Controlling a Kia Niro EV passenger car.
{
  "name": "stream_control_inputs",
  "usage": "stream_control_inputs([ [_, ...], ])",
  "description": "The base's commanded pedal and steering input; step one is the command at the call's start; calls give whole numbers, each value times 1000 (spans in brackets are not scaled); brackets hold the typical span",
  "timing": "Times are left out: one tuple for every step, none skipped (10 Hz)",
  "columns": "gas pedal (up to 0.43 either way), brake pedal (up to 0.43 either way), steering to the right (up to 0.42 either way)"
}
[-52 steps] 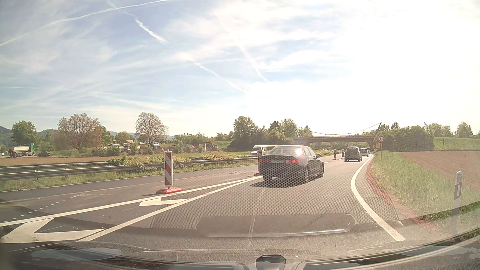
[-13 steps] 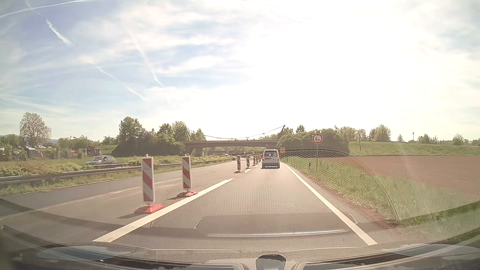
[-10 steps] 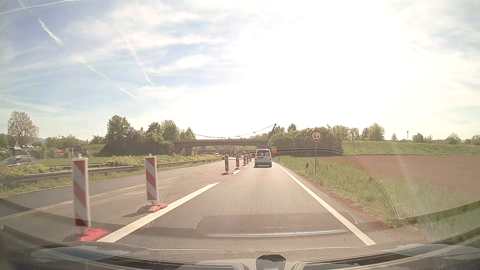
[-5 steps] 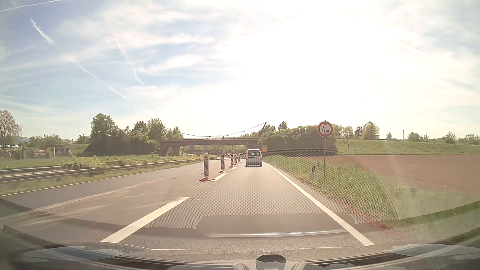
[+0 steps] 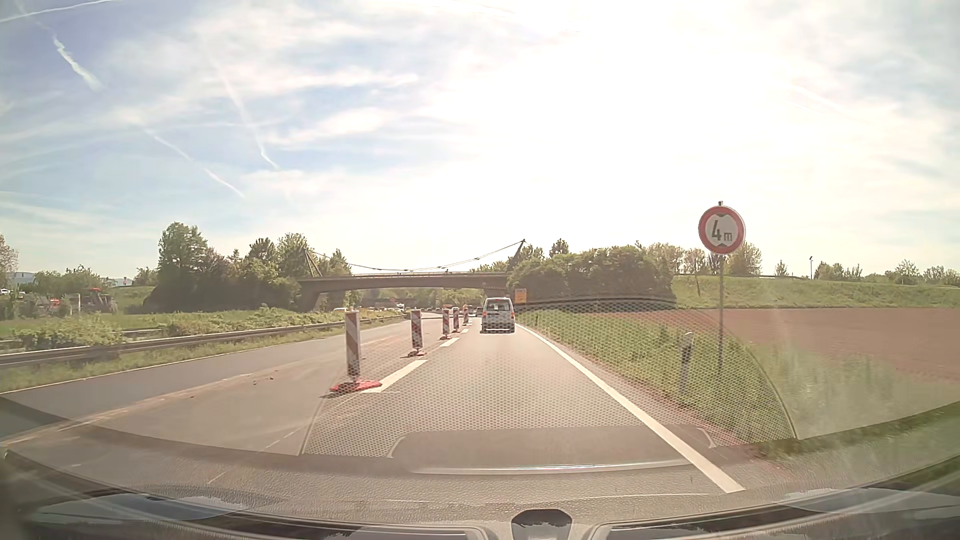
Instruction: Follow the waypoints while adhering to traffic rules and regulations
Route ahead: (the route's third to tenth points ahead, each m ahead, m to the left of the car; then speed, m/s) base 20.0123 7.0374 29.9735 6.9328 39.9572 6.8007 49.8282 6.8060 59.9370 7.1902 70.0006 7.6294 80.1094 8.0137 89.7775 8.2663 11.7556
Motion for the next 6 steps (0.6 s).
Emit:
stream_control_inputs([
  [220, 0, 4],
  [197, 0, 4],
  [197, 0, 4],
  [197, 0, 4],
  [197, 0, 3],
  [197, 0, 3],
])
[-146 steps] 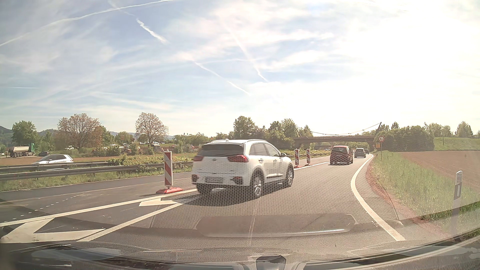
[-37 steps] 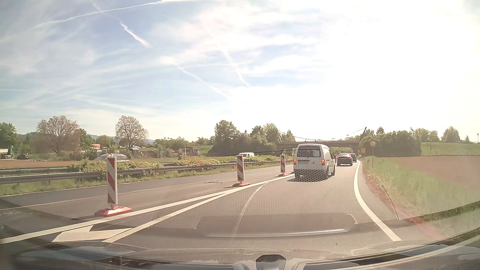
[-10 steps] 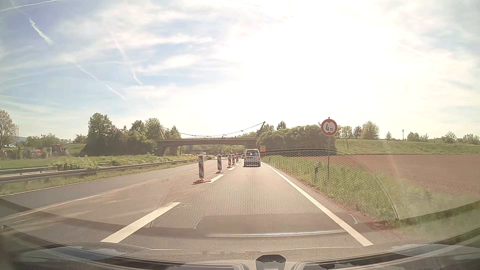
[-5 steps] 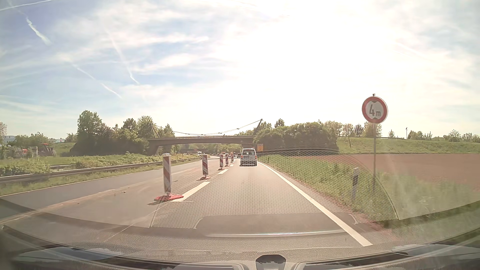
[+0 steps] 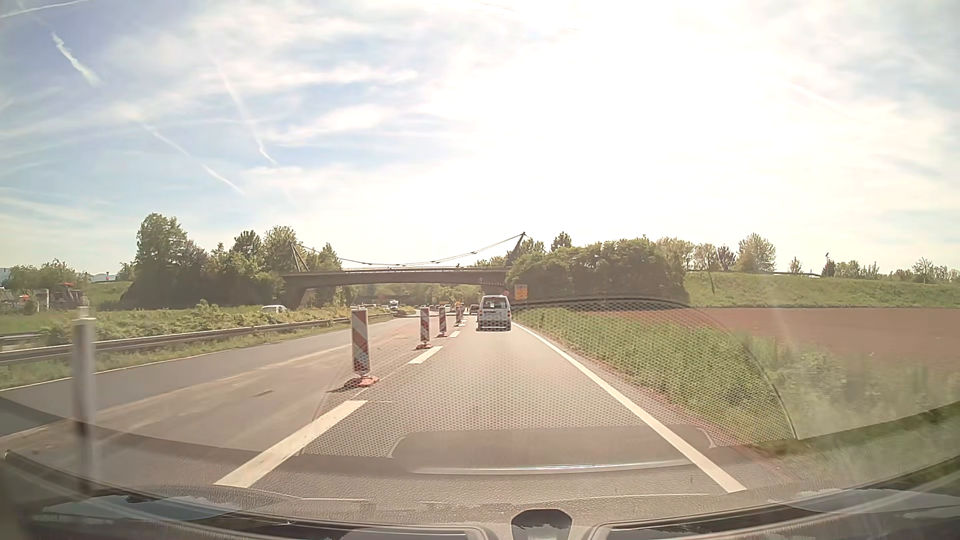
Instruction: Follow the waypoints while adhering to traffic rules and regulations
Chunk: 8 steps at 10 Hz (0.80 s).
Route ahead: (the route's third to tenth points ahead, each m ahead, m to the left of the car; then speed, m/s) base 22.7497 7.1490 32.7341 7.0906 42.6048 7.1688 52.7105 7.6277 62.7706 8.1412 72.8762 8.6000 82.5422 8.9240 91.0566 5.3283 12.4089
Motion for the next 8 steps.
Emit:
stream_control_inputs([
  [197, 0, 3],
  [177, 0, 3],
  [169, 0, 2],
  [157, 0, -3],
  [150, 0, -5],
  [138, 0, -5],
  [130, 0, -5],
  [130, 0, -4],
])
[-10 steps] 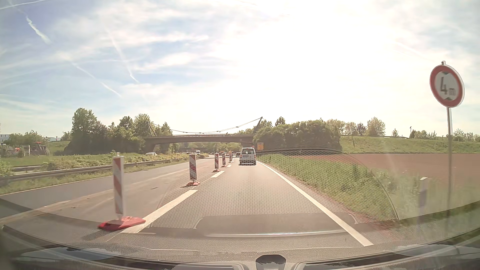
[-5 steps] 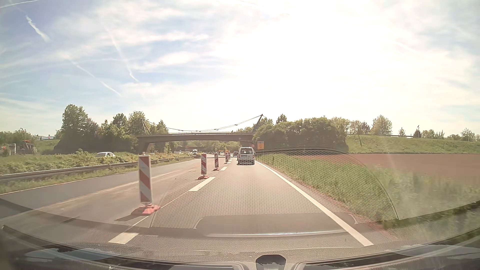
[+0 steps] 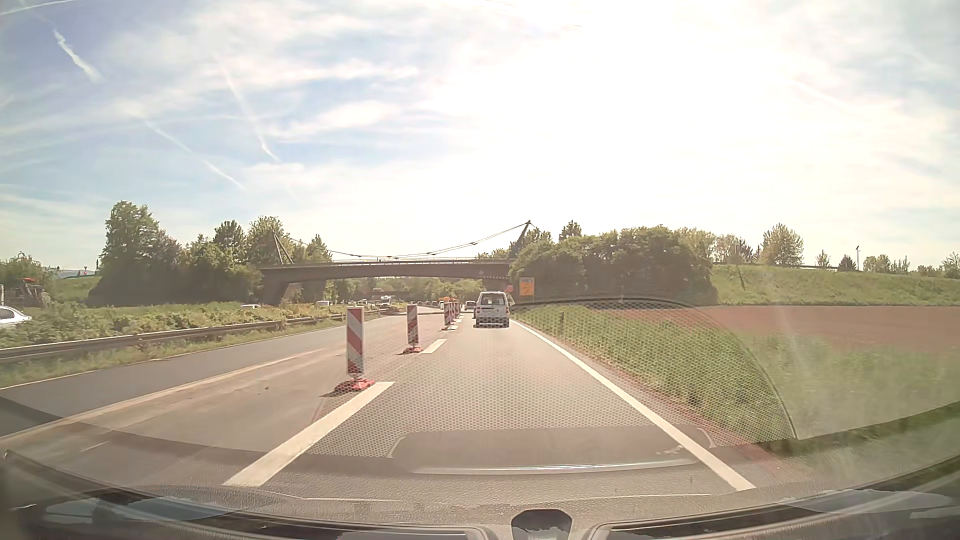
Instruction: Follow the waypoints while adhering to traffic rules and regulations
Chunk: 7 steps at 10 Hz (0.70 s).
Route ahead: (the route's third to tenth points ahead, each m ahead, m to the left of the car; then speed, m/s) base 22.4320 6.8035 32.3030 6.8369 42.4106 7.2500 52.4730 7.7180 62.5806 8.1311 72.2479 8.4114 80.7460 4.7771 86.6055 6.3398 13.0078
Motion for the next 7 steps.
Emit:
stream_control_inputs([
  [130, 0, -4],
  [130, 0, -3],
  [130, 0, -2],
  [118, 0, -3],
  [110, 0, -3],
  [110, 0, -2],
  [110, 0, -2],
])
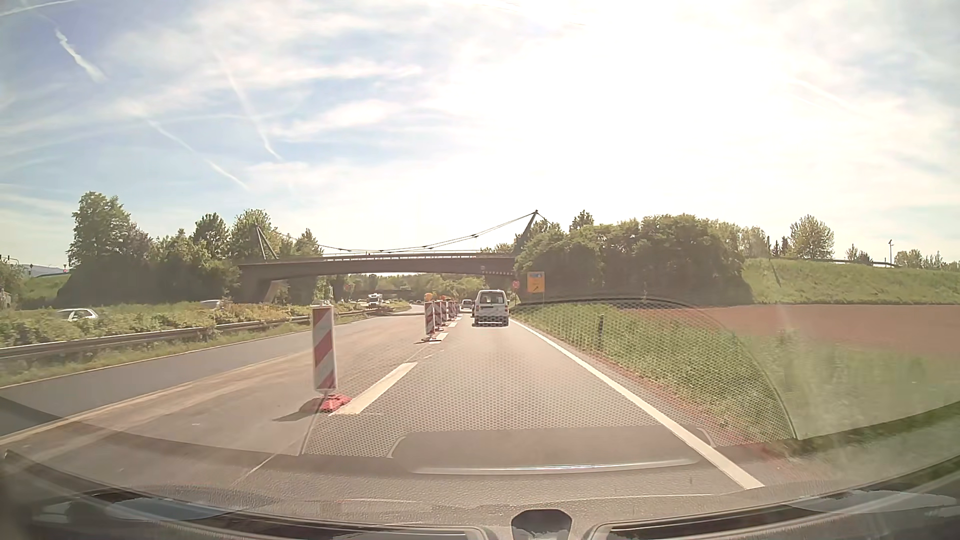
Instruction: Follow the waypoints while adhering to traffic rules and regulations
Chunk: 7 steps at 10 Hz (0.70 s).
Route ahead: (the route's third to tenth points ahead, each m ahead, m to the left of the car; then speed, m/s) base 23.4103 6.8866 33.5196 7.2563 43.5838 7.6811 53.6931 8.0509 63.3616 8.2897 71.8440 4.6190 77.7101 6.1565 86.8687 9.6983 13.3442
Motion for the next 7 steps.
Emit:
stream_control_inputs([
  [110, 0, -2],
  [110, 0, -2],
  [98, 0, -3],
  [87, 0, -2],
  [87, 0, -2],
  [87, 0, -3],
  [79, 0, -4],
])
